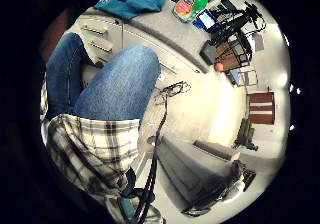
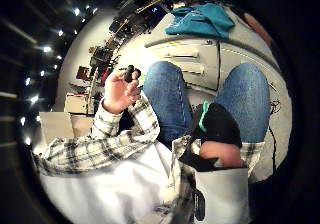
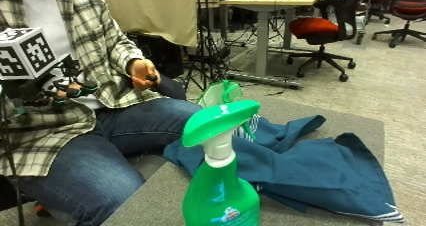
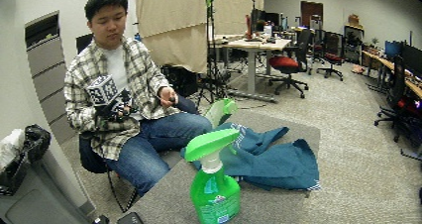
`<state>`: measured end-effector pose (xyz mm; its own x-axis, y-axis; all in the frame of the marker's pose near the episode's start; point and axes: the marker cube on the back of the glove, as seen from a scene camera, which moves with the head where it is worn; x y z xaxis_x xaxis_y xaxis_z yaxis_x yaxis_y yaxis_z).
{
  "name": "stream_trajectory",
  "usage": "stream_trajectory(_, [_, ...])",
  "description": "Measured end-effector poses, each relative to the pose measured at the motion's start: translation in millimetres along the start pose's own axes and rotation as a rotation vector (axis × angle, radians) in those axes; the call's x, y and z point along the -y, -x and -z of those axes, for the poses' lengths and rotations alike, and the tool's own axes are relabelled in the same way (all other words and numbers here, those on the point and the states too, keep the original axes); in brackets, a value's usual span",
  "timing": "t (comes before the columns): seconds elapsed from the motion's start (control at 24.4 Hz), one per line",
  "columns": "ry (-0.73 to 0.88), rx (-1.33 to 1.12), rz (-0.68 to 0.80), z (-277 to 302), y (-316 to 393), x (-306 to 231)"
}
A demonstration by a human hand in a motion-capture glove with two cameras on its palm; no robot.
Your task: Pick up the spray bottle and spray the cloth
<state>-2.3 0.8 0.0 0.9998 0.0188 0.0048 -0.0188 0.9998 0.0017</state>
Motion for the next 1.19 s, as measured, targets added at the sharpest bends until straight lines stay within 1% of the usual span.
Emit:
stream_trajectory(0.25, [-0.004, 0.014, -0.016, -1, 2, 4])
stream_trajectory(0.53, [0.01, 0.024, -0.001, 1, 2, 14])
stream_trajectory(0.7, [0.013, 0.037, 0.005, 2, -8, 28])
stream_trajectory(0.94, [0.008, 0.055, -0.003, 6, -42, 70])
stream_trajectory(1.19, [-0.091, 0.205, -0.09, 17, -97, 139])
